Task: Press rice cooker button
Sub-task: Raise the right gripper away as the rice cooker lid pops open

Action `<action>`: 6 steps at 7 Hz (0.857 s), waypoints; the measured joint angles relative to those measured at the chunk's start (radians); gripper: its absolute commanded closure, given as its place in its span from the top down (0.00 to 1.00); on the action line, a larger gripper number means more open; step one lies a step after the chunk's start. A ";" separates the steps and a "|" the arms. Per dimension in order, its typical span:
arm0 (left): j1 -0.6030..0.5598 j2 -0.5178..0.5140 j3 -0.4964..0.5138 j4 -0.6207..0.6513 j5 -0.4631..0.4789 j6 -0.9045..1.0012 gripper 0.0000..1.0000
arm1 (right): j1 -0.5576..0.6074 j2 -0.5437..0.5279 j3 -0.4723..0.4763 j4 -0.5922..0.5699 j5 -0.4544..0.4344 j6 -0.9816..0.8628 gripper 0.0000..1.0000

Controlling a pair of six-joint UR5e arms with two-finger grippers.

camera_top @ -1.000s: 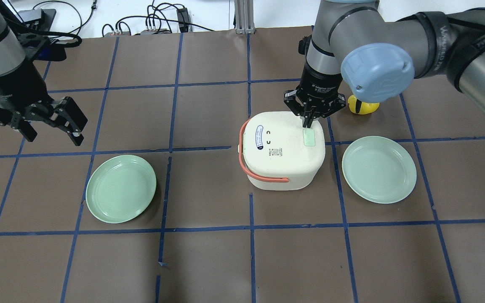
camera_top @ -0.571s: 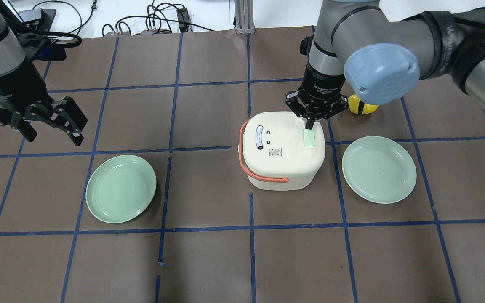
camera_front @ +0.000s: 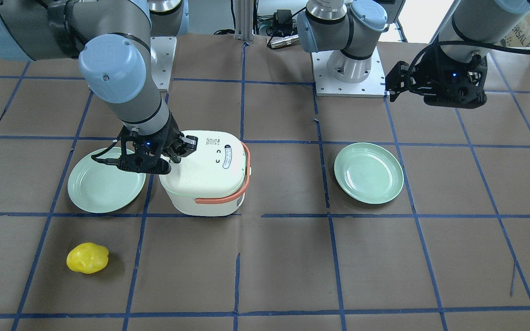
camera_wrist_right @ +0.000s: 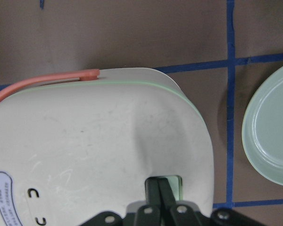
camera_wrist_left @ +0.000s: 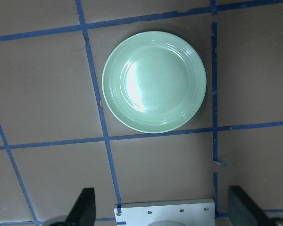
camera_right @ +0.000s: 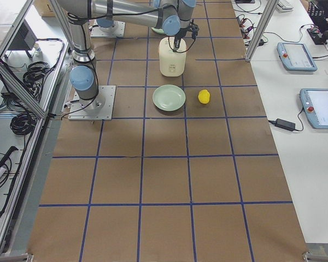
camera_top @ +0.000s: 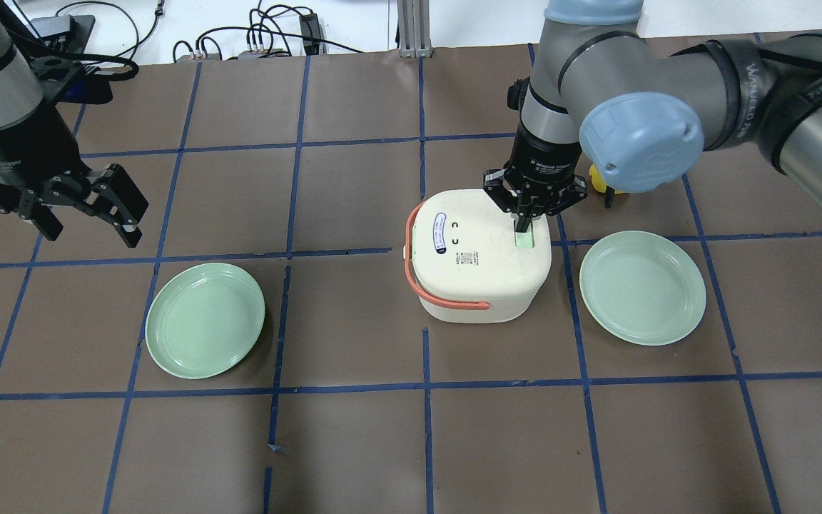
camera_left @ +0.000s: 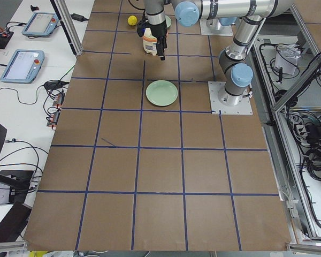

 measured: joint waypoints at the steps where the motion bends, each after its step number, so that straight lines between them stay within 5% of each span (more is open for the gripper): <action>1: 0.000 0.000 0.000 0.000 0.000 0.000 1.00 | 0.000 -0.004 -0.005 0.004 -0.003 0.003 0.33; 2: 0.000 0.000 0.000 0.000 0.000 0.000 1.00 | 0.000 -0.017 -0.025 0.033 -0.009 0.011 0.80; 3: 0.000 0.000 0.000 0.000 0.000 0.000 1.00 | 0.001 -0.036 -0.070 0.090 -0.028 0.019 1.00; 6: 0.000 0.000 0.000 0.000 0.000 0.000 1.00 | -0.049 -0.049 -0.243 0.201 -0.140 -0.094 1.00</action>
